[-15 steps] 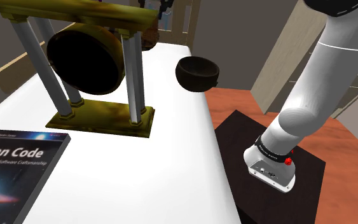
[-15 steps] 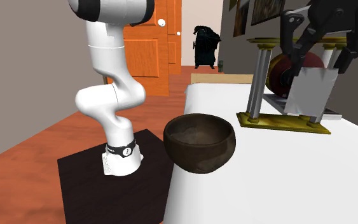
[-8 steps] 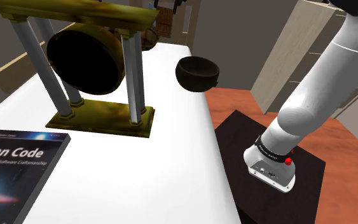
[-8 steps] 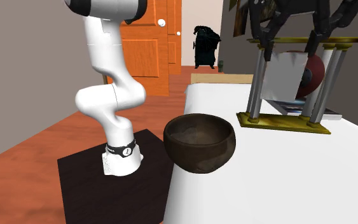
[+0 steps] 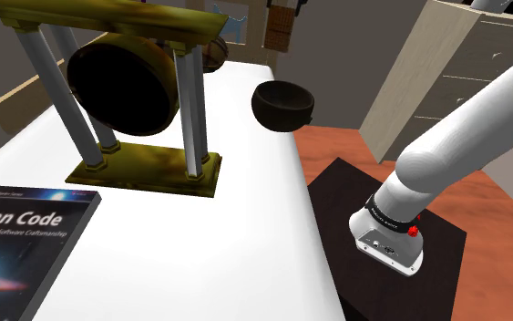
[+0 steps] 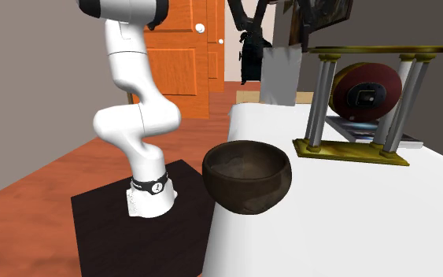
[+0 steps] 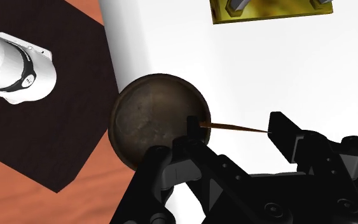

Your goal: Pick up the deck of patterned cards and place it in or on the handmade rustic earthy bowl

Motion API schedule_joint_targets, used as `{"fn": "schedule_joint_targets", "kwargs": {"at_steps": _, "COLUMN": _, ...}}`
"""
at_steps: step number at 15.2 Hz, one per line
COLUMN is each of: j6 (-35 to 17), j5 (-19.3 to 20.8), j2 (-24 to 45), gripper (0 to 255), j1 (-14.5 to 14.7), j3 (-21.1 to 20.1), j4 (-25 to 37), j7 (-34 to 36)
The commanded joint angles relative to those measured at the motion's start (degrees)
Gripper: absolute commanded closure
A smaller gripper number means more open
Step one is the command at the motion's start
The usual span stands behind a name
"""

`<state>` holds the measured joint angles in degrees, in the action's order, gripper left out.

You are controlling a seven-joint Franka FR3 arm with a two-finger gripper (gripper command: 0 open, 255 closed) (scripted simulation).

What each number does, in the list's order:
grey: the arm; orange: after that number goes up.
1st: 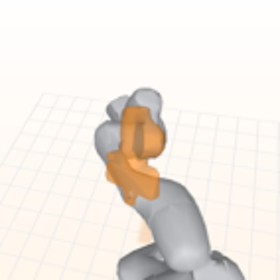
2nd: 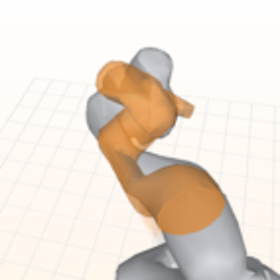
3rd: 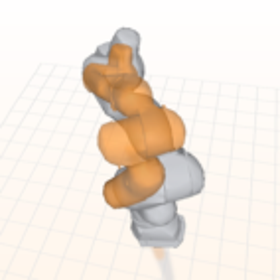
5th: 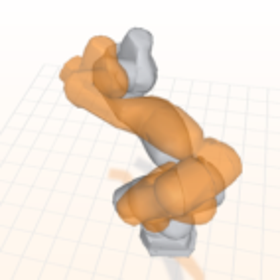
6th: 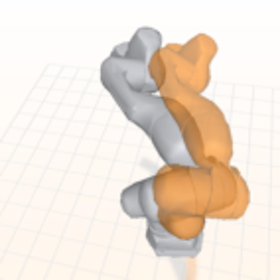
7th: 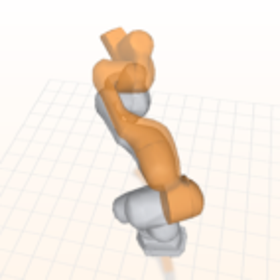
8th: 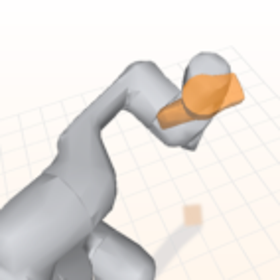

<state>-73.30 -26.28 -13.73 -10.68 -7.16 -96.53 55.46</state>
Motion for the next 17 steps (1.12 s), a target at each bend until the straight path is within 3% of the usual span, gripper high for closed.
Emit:
{"fn": "schedule_joint_targets", "kwargs": {"at_steps": 1, "j6": 1.9, "j5": 0.1, "j2": -3.4, "gripper": 255, "j1": -0.7, "j3": 1.4, "j4": -2.4, "j7": -1.6}}
{"fn": "schedule_joint_targets", "kwargs": {"at_steps": 2, "j6": 3.2, "j5": 0.4, "j2": -5.5, "gripper": 255, "j1": -1.2, "j3": 2.4, "j4": -3.7, "j7": -2.6}}
{"fn": "schedule_joint_targets", "kwargs": {"at_steps": 17, "j6": -7.2, "j5": 0.9, "j2": -9.2, "gripper": 255, "j1": -1.2, "j3": 1.5, "j4": -18.5, "j7": -7.0}}
